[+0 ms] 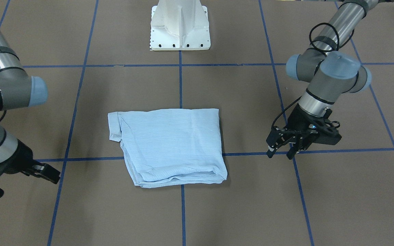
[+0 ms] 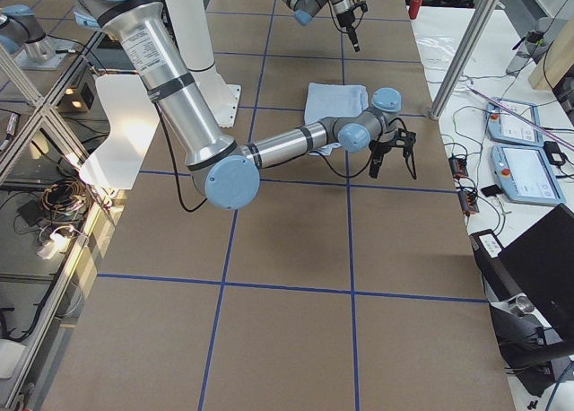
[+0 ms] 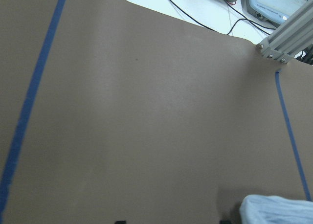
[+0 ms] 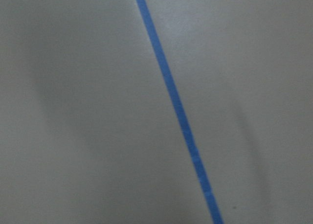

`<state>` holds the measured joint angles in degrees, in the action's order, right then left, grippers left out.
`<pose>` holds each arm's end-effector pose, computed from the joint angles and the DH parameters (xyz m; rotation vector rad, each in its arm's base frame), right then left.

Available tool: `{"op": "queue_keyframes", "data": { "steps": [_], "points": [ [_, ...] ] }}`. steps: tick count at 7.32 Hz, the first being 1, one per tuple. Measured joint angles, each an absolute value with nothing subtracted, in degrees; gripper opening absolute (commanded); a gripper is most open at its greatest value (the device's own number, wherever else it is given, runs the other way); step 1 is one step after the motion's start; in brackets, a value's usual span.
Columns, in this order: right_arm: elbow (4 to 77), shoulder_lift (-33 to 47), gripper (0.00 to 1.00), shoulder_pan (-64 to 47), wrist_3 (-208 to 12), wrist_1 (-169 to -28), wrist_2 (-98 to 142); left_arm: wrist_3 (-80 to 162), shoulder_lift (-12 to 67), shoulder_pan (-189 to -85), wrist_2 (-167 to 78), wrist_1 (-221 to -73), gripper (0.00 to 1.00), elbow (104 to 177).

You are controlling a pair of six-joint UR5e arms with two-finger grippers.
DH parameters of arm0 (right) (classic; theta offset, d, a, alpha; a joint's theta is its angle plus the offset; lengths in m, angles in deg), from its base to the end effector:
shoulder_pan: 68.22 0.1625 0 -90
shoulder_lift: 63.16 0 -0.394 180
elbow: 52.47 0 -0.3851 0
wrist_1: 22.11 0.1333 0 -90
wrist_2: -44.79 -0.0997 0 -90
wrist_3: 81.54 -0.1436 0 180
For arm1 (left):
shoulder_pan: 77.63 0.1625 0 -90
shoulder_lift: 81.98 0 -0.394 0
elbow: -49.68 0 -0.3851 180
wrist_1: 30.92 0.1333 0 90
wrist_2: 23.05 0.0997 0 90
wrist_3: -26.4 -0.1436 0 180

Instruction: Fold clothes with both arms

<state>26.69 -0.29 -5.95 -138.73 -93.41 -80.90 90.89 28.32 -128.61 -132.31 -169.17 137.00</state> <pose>-0.2809 -0.6408 0.4435 0.0286 -0.8456 0.2932 0.3539 -0.5732 0.3799 0.4705 1.0787 -0.1990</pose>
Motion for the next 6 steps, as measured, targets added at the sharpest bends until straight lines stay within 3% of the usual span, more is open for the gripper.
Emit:
{"op": "queue_keyframes", "data": {
  "steps": [2, 6],
  "points": [
    [29.3, 6.5, 1.0, -0.2, -124.4, -93.7, -84.3, 75.9, 19.0, -134.3, -138.3, -168.5, 1.0, 142.0],
    [34.9, 22.1, 1.0, 9.4, -93.4, -94.7, -85.6, 48.9, 7.3, -150.5, -149.9, -161.3, 1.0, 145.1]
  ]
}}
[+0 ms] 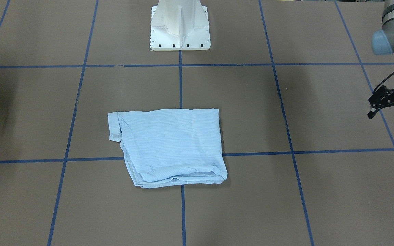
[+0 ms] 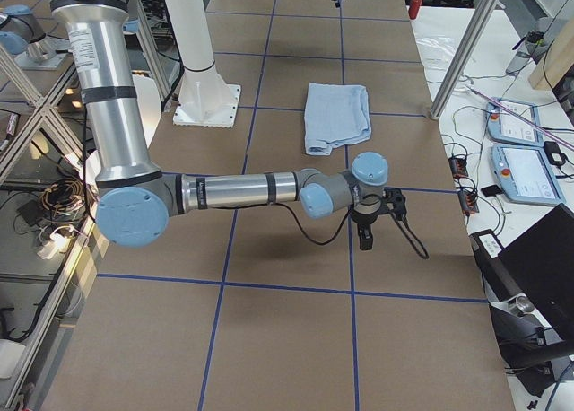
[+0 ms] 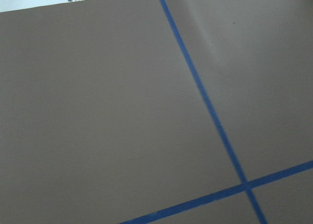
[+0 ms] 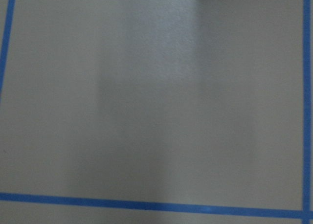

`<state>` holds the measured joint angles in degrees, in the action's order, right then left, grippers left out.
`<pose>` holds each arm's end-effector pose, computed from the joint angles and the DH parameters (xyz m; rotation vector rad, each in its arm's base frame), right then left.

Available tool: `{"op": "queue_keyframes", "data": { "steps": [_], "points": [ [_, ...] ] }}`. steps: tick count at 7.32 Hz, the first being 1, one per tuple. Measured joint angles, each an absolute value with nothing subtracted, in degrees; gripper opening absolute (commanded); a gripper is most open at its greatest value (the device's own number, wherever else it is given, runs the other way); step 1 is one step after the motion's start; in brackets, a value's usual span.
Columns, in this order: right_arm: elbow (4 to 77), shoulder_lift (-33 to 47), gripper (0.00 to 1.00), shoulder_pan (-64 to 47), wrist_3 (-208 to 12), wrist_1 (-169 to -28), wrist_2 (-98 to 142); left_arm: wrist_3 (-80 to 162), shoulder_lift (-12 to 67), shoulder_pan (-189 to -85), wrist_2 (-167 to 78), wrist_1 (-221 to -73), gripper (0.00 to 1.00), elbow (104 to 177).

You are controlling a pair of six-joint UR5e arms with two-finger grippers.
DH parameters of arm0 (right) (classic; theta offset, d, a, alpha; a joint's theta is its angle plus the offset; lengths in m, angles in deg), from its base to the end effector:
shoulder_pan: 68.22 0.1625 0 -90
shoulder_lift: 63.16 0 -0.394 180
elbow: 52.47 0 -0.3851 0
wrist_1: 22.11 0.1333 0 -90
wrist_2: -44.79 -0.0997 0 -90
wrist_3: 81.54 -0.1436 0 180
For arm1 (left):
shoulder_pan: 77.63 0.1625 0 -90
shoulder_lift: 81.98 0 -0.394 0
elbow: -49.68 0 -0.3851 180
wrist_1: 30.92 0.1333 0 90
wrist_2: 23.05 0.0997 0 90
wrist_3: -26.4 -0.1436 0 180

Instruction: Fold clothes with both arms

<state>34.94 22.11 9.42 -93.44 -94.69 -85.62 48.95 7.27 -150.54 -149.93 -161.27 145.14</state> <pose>-0.0780 -0.5438 0.6104 0.1730 -0.7515 -0.1280 0.1108 -0.5208 0.5354 0.5060 0.8294 0.1653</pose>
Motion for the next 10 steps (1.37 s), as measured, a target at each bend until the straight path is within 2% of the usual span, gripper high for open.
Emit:
{"op": "queue_keyframes", "data": {
  "steps": [4, 6, 10],
  "points": [
    [50.0, 33.8, 1.0, 15.5, -75.0, -112.2, -84.8, 32.6, 2.4, -159.9, -152.8, -144.3, 1.0, 150.6],
    [51.3, 35.6, 1.0, 15.8, -74.2, -113.9, -84.9, 31.2, -0.1, -162.3, -156.6, -142.5, 1.0, 151.3],
    [48.8, 36.2, 1.0, 15.8, -74.4, -113.8, -85.2, 29.1, -5.9, -167.7, -159.7, -141.9, 1.0, 154.2]
  ]
}}
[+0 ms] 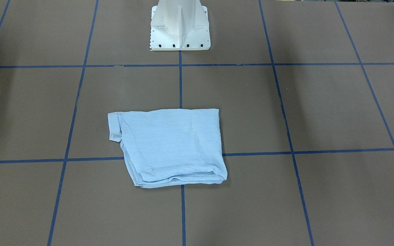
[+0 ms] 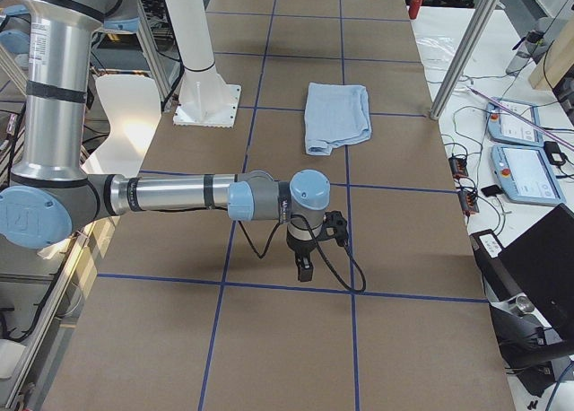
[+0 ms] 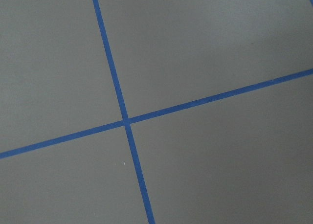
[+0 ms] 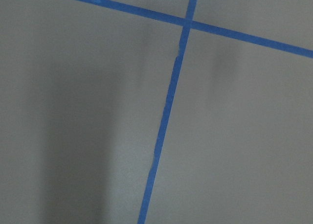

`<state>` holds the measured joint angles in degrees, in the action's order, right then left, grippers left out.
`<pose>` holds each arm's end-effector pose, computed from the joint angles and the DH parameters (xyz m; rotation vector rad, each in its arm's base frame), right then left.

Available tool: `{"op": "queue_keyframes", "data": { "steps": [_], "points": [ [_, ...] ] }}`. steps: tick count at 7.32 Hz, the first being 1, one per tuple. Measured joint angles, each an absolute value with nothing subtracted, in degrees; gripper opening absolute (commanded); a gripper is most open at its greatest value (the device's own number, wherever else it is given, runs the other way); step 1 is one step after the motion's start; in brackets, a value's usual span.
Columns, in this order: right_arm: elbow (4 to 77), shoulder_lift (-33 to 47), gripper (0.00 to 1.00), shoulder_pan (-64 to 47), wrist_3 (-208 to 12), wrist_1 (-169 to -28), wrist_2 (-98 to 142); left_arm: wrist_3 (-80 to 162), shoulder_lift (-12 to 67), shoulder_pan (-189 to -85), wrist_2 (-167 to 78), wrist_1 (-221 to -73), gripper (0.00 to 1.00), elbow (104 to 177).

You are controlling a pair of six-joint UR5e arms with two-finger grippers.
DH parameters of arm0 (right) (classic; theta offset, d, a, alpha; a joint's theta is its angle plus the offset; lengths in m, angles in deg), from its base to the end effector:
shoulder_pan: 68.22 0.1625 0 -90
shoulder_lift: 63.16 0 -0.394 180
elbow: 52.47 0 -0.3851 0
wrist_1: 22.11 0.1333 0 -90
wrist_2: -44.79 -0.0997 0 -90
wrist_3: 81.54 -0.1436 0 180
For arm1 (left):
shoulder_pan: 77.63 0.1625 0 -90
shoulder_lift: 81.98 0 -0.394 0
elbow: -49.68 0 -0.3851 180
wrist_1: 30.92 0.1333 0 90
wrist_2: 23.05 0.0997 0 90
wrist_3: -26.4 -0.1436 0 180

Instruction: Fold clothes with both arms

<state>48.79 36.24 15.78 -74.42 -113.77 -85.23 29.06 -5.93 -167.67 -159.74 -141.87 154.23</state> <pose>-0.0032 -0.4226 0.6483 0.0102 -0.6999 -0.2208 -0.0291 -0.4190 0.5958 0.3363 0.8125 0.1092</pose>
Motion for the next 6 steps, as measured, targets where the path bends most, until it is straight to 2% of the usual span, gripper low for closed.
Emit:
{"op": "queue_keyframes", "data": {
  "steps": [3, 6],
  "points": [
    [43.4, 35.6, 1.0, 15.7, -75.5, -106.0, -85.4, 27.9, -6.6, -168.6, -159.4, -139.4, 1.0, 158.0],
    [41.8, 35.4, 1.0, 15.8, -77.9, -102.1, -88.4, 23.9, -6.6, -170.1, -156.6, -137.7, 1.0, 156.8]
  ]
}}
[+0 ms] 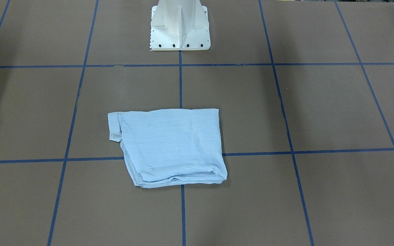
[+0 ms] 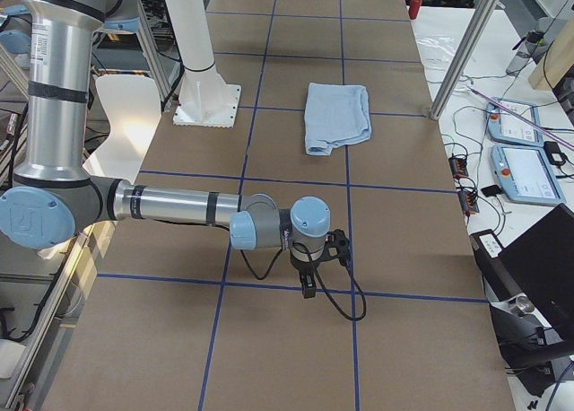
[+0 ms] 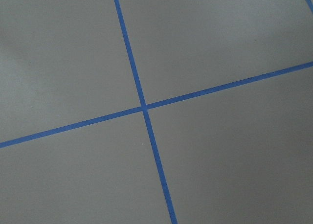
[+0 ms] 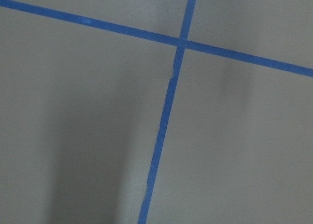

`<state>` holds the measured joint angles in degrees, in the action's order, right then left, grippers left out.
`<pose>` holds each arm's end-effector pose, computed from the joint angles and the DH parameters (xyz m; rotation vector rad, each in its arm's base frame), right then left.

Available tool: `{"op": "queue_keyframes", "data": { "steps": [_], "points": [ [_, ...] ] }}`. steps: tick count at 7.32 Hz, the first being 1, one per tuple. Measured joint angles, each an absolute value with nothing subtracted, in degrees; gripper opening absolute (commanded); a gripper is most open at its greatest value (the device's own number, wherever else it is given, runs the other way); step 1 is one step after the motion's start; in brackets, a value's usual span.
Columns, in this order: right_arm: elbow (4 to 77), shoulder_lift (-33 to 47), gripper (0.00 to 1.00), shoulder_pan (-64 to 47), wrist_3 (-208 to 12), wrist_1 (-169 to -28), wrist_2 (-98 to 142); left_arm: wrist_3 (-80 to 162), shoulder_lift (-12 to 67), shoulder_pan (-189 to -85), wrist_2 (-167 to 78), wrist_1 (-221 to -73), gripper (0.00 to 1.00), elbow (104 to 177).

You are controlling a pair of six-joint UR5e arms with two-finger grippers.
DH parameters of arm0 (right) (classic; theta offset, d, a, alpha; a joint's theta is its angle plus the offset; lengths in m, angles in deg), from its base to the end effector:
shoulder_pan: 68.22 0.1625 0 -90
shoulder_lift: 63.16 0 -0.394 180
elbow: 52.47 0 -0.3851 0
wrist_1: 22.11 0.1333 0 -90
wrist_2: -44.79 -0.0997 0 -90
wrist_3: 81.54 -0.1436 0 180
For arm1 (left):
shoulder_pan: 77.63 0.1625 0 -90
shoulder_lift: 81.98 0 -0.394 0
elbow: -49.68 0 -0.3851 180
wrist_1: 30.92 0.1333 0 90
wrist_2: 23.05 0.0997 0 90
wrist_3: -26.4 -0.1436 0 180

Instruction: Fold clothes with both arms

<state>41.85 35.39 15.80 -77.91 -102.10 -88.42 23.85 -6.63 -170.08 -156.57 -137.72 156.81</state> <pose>-0.0106 -0.4365 0.6746 0.0807 -0.7566 -0.1976 -0.0521 -0.4117 0.5924 0.3526 0.7376 0.1294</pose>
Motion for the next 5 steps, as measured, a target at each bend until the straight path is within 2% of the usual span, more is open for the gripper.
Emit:
{"op": "queue_keyframes", "data": {
  "steps": [5],
  "points": [
    [42.9, 35.9, 1.0, 15.8, -78.0, -101.8, -89.5, 23.7, -7.0, -170.1, -156.2, -138.1, 1.0, 155.2]
  ]
}}
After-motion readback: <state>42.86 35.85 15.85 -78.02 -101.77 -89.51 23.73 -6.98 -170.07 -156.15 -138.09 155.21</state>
